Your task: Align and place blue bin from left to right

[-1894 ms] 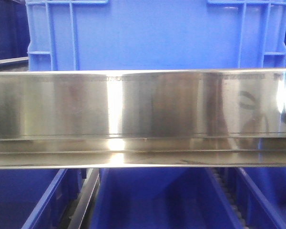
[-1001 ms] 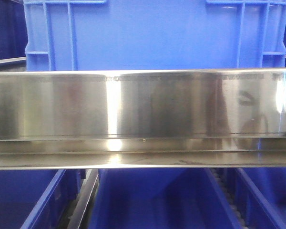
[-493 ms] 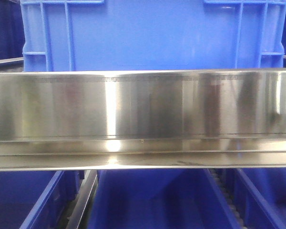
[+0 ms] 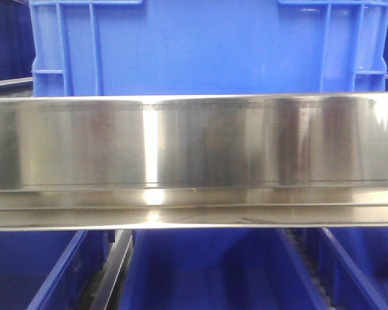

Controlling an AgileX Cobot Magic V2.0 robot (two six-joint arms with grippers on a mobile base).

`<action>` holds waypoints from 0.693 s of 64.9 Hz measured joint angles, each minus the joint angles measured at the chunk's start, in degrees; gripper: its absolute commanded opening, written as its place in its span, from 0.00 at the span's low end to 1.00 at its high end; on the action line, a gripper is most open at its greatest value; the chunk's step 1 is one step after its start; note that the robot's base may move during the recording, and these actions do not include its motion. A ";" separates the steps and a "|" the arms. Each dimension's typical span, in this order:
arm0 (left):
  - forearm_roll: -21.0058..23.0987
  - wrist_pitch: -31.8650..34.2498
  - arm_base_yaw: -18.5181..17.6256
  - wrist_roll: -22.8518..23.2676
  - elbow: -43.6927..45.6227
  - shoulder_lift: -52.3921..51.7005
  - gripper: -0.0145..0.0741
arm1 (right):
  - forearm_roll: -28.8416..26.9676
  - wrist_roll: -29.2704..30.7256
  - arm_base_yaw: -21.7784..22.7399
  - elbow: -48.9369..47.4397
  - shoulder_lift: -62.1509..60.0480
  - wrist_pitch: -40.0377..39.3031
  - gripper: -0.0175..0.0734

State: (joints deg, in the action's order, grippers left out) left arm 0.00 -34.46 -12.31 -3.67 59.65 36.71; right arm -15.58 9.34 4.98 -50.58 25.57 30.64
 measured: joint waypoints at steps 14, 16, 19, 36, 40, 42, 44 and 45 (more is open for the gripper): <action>0.55 -1.71 -11.37 2.20 8.11 11.93 0.84 | -6.24 7.22 -2.96 -10.78 11.53 6.96 0.81; 0.55 -2.30 -11.94 2.65 9.74 13.79 0.84 | -6.40 7.30 -3.50 -12.54 13.16 7.97 0.81; 0.80 -3.92 -12.48 3.23 13.42 17.69 0.84 | -6.60 7.54 -4.33 -15.78 16.60 9.86 0.81; 0.81 -17.05 -12.70 4.69 34.73 36.92 0.84 | -5.31 7.67 -11.09 -34.48 35.93 21.39 0.81; 0.00 -21.18 -12.70 6.40 40.73 41.47 0.84 | -0.36 5.39 -13.15 -38.38 40.68 24.18 0.81; -0.75 -22.69 -12.70 6.95 42.75 43.01 0.84 | 3.22 2.88 -13.91 -40.32 42.91 26.09 0.81; -1.85 -24.19 -12.70 7.75 45.20 44.53 0.84 | 6.99 0.53 -14.37 -41.94 44.69 28.25 0.81; -2.41 -25.22 -12.70 8.12 46.12 45.63 0.84 | 8.43 -0.62 -14.50 -43.17 45.55 29.15 0.81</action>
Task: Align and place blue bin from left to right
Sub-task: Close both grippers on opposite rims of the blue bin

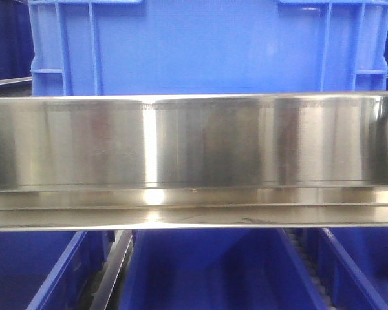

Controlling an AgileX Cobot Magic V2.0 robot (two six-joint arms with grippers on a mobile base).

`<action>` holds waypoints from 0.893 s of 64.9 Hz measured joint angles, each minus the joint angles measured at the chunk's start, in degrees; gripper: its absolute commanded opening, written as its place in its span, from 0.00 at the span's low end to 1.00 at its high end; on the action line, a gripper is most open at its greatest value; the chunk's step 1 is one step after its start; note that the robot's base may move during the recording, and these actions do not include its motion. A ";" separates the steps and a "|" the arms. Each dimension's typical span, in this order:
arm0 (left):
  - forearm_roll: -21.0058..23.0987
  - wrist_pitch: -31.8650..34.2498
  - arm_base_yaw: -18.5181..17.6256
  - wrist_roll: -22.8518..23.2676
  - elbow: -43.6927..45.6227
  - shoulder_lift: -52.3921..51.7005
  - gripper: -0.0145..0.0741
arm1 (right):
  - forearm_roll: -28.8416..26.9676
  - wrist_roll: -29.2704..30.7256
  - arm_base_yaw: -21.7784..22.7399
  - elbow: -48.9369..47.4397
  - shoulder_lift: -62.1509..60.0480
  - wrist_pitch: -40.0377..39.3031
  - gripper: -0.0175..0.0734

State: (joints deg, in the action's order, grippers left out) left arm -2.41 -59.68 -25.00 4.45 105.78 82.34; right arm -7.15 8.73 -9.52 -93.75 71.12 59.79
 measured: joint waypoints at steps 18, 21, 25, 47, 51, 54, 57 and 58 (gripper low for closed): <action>-6.41 -9.91 1.76 4.46 15.48 12.86 0.84 | 8.40 -10.03 -0.22 -18.78 15.25 9.96 0.81; -5.15 -10.04 2.82 4.59 16.94 14.31 0.84 | 8.01 -10.68 -0.35 -20.99 16.98 10.06 0.81; -2.51 -10.28 4.74 4.59 18.30 16.08 0.84 | 7.71 -11.34 -0.35 -23.56 19.29 10.06 0.81; 2.41 -10.73 8.54 4.70 18.97 23.70 0.84 | 7.15 -12.26 -0.35 -26.52 29.09 10.54 0.81; 2.41 -10.73 8.54 4.70 18.97 25.33 0.84 | 7.15 -12.26 -0.35 -26.52 30.90 10.54 0.81; 2.41 -10.73 8.54 4.70 18.97 26.39 0.84 | 7.15 -12.26 -0.35 -26.52 32.25 10.54 0.81; 2.41 -10.73 8.54 4.70 18.97 27.23 0.84 | 7.15 -12.31 -0.35 -26.52 33.37 10.54 0.81; 2.08 -10.73 8.54 4.70 18.97 27.52 0.84 | 7.15 -12.40 -0.35 -26.52 33.75 10.54 0.81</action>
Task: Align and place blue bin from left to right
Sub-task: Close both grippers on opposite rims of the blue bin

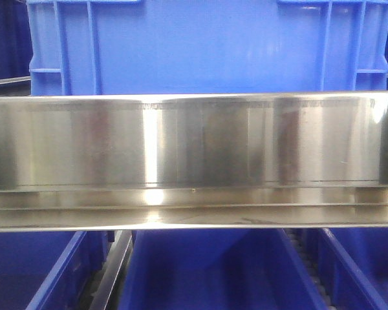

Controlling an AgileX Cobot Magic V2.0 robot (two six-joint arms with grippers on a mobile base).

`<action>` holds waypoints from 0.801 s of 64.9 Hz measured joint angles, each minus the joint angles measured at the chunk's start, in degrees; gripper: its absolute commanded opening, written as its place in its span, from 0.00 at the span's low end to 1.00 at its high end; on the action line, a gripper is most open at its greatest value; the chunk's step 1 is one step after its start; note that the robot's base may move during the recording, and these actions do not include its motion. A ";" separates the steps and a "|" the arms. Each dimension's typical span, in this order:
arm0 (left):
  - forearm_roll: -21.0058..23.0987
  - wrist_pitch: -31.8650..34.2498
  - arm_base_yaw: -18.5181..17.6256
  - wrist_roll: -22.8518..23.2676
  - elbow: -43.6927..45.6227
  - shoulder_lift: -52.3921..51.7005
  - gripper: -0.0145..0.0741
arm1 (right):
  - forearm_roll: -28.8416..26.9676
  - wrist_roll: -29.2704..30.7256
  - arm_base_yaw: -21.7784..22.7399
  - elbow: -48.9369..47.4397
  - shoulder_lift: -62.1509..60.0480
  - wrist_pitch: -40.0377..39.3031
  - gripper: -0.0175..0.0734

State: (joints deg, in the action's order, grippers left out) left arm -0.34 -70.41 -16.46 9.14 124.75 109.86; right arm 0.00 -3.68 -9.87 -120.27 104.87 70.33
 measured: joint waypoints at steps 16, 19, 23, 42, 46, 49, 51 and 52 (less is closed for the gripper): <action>-0.12 0.00 0.00 0.00 0.00 2.64 0.84 | -0.73 -0.19 0.00 0.00 4.91 0.13 0.81; -0.12 0.00 0.00 0.00 0.00 2.77 0.84 | -0.78 -0.28 0.00 0.00 5.34 0.13 0.81; -0.24 0.00 0.00 0.00 0.00 2.76 0.84 | -0.87 -0.28 0.00 0.00 5.38 0.23 0.81; -1.96 0.11 0.00 0.00 0.12 2.85 0.41 | -0.87 -0.28 0.00 0.00 5.38 0.23 0.28; -2.09 0.11 0.00 0.00 0.14 2.85 0.18 | 0.00 -0.28 0.00 -0.08 5.38 0.18 0.09; -2.01 -0.04 0.00 0.00 0.14 2.85 0.04 | -0.57 -1.01 0.12 -0.08 5.38 -0.08 0.11; -2.41 -0.02 0.00 0.38 0.14 2.85 0.04 | -0.73 -1.15 0.12 -0.08 5.38 -0.22 0.13; -2.42 0.14 0.00 0.38 0.14 2.85 0.04 | -0.73 -1.28 0.12 -0.08 5.38 0.07 0.13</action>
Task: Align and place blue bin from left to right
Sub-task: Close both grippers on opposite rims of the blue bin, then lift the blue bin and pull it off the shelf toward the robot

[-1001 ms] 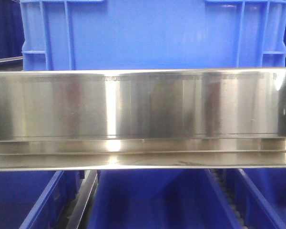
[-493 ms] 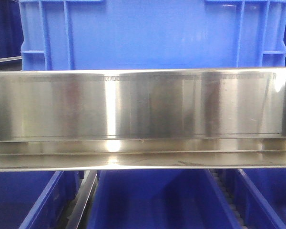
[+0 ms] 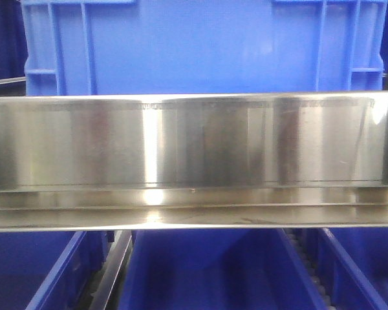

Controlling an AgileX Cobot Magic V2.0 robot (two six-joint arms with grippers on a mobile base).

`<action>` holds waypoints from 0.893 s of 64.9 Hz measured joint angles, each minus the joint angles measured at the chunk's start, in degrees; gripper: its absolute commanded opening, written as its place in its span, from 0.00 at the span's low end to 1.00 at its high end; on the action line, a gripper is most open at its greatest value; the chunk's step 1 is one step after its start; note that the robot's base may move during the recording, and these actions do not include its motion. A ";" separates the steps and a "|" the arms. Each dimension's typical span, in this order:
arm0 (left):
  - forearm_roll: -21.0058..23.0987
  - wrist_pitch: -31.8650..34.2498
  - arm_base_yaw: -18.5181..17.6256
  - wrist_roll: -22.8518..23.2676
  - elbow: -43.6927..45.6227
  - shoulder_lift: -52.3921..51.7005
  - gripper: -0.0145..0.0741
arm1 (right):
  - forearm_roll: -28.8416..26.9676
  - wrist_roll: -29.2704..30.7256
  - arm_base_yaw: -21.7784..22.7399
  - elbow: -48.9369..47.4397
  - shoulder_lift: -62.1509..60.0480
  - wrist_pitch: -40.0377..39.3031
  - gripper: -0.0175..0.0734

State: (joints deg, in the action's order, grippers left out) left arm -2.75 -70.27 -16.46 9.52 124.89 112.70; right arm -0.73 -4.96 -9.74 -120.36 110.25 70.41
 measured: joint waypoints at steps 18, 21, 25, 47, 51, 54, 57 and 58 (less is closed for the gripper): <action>0.12 -0.12 0.00 0.00 0.00 0.03 0.04 | 0.04 -0.55 0.00 0.00 0.00 -0.02 0.12; 0.33 -0.12 0.00 0.00 0.00 0.03 0.04 | 0.04 -0.60 0.00 0.00 0.00 -0.02 0.12; 0.68 -0.12 0.00 0.00 0.00 0.03 0.04 | 0.04 -0.69 0.00 0.00 0.00 -0.02 0.12; 3.46 -1.66 0.41 0.00 -0.19 -0.91 0.04 | -2.79 -0.73 0.00 0.11 -2.00 1.39 0.12; 3.75 -2.24 0.41 0.00 -0.22 -1.57 0.04 | -3.23 -0.84 0.00 0.11 -2.68 1.90 0.12; 4.05 -2.70 0.41 0.00 -0.22 -2.20 0.04 | -3.38 -0.88 0.09 0.11 -3.31 2.35 0.12; 4.32 -2.99 0.41 0.10 -0.22 -2.92 0.04 | -3.53 -0.97 0.09 0.19 -3.79 2.60 0.12; 4.45 -3.10 0.41 0.10 -0.22 -3.11 0.04 | -3.64 -0.97 0.09 0.19 -3.82 2.60 0.12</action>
State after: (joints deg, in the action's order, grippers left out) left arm 1.70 -73.37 -16.05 9.63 124.67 109.60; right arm -4.36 -5.93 -9.65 -120.17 106.43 73.01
